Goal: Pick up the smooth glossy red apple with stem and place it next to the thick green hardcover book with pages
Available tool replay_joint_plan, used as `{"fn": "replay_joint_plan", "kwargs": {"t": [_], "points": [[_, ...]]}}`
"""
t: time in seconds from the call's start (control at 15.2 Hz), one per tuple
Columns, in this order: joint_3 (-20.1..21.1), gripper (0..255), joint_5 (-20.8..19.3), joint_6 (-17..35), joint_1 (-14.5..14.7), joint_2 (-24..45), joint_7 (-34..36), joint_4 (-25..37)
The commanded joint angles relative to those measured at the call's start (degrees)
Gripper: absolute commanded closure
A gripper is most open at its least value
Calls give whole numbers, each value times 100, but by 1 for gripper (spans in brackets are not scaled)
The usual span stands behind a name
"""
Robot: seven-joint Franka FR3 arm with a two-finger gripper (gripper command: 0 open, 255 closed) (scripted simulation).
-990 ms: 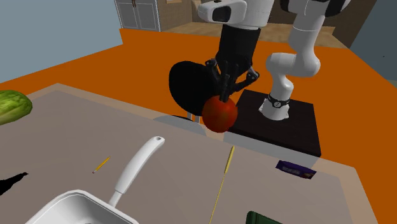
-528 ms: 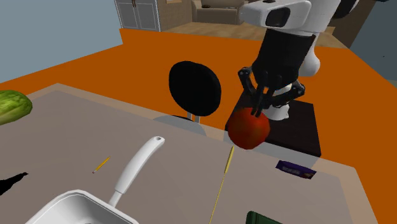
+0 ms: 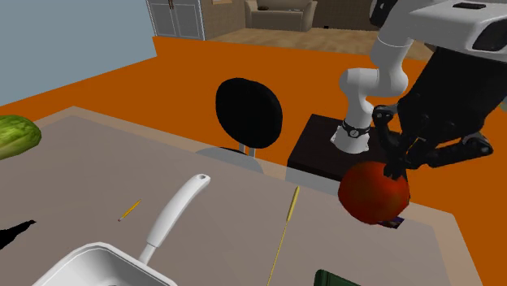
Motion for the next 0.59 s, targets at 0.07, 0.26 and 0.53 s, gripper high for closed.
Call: {"fn": "replay_joint_plan", "kwargs": {"t": [0.07, 0.26, 0.53], "points": [[97, 255, 22, -217, 170, 388, 288, 579], [99, 255, 4, 72, 194, 287, 314, 190], [101, 255, -14, 430, 216, 194, 346, -263]]}}
